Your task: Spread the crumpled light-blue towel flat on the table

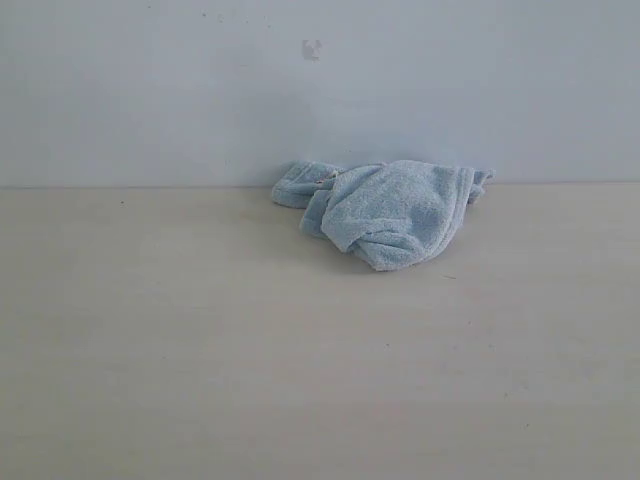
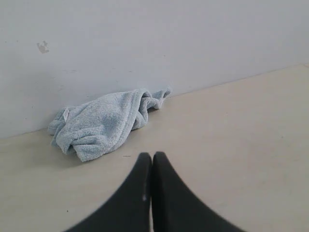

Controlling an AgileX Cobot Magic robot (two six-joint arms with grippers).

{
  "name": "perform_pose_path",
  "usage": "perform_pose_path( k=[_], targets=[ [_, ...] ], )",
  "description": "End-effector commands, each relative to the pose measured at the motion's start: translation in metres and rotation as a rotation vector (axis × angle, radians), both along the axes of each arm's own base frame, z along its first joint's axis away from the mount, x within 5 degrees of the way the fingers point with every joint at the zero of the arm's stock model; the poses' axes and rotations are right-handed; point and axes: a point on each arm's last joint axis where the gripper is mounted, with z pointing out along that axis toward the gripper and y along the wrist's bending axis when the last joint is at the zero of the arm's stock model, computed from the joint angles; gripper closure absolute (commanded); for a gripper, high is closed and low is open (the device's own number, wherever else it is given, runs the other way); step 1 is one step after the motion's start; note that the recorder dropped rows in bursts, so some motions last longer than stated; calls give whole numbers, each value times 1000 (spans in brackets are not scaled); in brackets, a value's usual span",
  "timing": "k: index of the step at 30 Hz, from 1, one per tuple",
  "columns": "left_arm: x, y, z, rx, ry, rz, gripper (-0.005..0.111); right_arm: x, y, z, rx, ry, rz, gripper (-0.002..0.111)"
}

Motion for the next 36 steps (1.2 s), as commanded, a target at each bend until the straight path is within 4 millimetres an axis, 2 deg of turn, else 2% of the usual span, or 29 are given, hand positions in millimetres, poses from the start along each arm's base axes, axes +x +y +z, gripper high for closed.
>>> perform_pose_path(
  k=[1, 21, 23, 24, 25, 26, 29, 31, 33, 36],
  targets=[
    [0, 0, -1, 4, -4, -2, 103, 0, 0, 1, -6, -13, -2, 108],
    [0, 0, -1, 4, -4, -2, 103, 0, -1, 1, -48, -14, -4, 108],
    [0, 0, -1, 4, -4, -2, 103, 0, 0, 4, 90, -38, -7, 108],
    [0, 0, -1, 4, -4, -2, 103, 0, 0, 8, 368, -78, -11, 108],
    [0, 0, -1, 4, -5, 1, 103, 0, 0, 11, 444, -106, -14, 108],
    [0, 0, -1, 4, -5, 2, 103, -1, -3, 20, 489, -212, -22, 108],
    [0, 0, -1, 4, -5, 2, 103, -4, -7, 33, 572, -369, -24, 108],
    [0, 0, -1, 4, -5, 2, 103, -3, -4, 32, 568, -288, -13, 108],
    [0, 0, -1, 4, -3, 2, 103, -7, 0, 50, 501, -205, 12, 108],
    [0, 0, -1, 4, -3, 2, 103, 2, 3, 71, 374, -120, 36, 108]
  ],
)
